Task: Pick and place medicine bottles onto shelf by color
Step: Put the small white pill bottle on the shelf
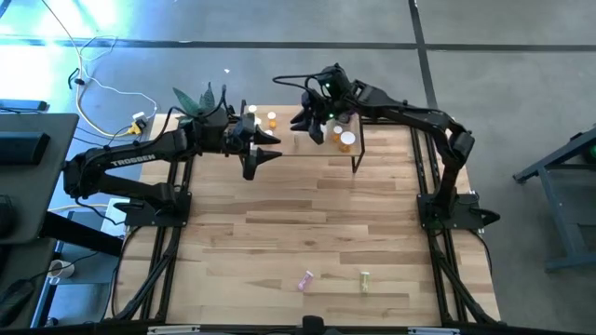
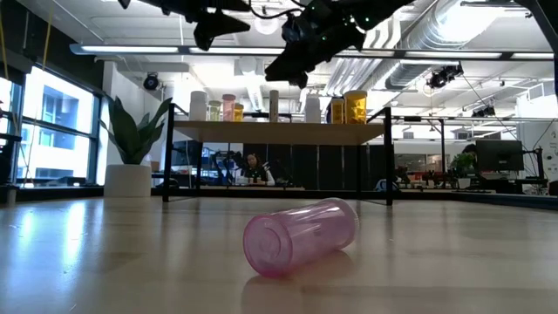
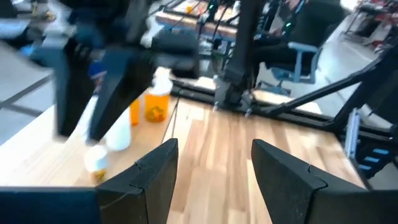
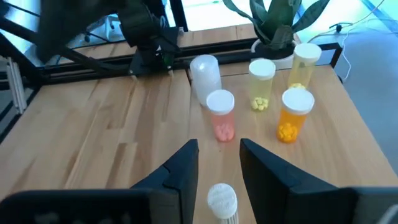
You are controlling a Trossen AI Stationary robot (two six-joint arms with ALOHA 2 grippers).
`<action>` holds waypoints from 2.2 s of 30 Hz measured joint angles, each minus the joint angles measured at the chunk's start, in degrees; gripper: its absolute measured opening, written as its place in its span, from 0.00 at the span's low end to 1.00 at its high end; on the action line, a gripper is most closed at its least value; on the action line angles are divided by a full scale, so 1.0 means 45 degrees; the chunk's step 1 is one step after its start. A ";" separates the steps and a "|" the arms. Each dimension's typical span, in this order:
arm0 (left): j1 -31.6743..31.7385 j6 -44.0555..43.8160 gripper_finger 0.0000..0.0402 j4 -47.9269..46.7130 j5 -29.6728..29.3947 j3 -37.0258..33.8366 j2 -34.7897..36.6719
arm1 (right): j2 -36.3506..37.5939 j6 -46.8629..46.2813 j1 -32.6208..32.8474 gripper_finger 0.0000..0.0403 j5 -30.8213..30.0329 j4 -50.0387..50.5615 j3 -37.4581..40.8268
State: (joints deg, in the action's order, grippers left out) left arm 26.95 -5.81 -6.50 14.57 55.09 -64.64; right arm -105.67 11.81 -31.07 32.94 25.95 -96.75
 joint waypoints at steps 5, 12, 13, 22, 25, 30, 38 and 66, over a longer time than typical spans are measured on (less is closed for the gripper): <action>0.0785 0.0017 0.48 -0.0798 -0.0073 0.0000 0.0253 | 0.0000 -0.0324 0.0060 0.27 -0.1014 0.1506 -0.0977; 0.1914 0.0135 0.48 -0.1098 -0.0382 0.0000 0.0995 | 0.0000 0.0016 0.0455 0.29 -0.2305 0.3262 -0.2370; 0.2026 0.0314 0.48 -0.1151 -0.0384 0.0000 0.1099 | 0.0000 -0.0035 0.0512 0.29 -0.2322 0.3393 -0.2565; 0.2834 0.1458 0.48 -0.1433 -0.0384 0.0000 0.2011 | 0.0000 -0.4458 0.0515 0.46 -0.4571 0.4825 -0.4113; 0.3086 0.1472 0.48 -0.1418 -0.0400 0.0000 0.2254 | 0.0000 -0.5657 0.0638 0.47 -0.5028 0.5331 -0.4515; 0.3397 0.1463 0.48 -0.1418 -0.0432 0.0000 0.2361 | 0.0000 -0.6791 0.1271 0.44 -0.6996 0.5382 -0.4797; 0.3720 0.1453 0.48 -0.1423 -0.0432 0.0000 0.2356 | 0.0000 -0.7226 0.1851 0.38 -0.8348 0.5265 -0.5416; 0.3961 0.2633 0.48 -0.2110 -0.0736 0.0000 0.2347 | -0.1183 -0.8121 0.2686 0.54 -0.8516 0.6117 -0.5382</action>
State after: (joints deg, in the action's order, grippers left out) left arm 44.77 6.04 -16.00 11.26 55.09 -54.08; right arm -110.99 -24.73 -18.98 -5.38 53.47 -120.97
